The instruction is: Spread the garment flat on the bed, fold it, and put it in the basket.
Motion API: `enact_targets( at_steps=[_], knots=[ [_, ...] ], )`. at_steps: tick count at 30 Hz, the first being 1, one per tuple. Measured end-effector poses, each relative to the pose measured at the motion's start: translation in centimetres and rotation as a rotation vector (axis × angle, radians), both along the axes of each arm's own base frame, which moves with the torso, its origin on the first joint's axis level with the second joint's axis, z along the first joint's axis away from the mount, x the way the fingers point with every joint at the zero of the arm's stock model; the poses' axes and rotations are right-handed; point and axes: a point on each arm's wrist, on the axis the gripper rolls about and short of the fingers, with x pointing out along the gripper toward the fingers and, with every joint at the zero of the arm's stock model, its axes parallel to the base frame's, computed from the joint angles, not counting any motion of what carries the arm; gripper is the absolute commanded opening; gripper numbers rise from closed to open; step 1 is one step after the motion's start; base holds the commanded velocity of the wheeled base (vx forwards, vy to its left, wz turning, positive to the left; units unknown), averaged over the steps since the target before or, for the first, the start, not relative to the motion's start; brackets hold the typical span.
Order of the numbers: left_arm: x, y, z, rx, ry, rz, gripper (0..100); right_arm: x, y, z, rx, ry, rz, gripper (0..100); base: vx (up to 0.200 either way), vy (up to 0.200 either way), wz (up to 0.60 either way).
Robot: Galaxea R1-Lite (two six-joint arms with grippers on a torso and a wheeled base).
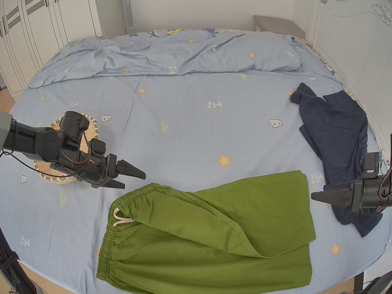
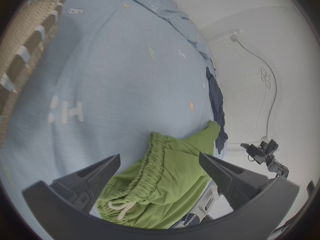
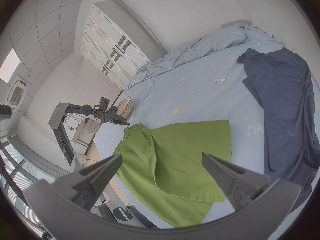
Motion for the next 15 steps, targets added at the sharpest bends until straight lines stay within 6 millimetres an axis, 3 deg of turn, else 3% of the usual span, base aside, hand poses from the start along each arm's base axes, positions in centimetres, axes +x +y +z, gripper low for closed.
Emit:
enact_targets(
  at_steps=[5, 15],
  knots=[
    [0.3, -1.6, -1.4, 0.007, 0.037, -0.044, 100, -0.2, 0.1, -0.5, -0.003, 0.016, 0.005, 100, 0.0, 0.0, 0.0],
    [0.8, -2.8, -3.4, 0.015, 0.089, -0.077, 100, -0.4, 0.3, -0.7, -0.005, 0.026, 0.02, 100, 0.0, 0.0, 0.0]
  ],
)
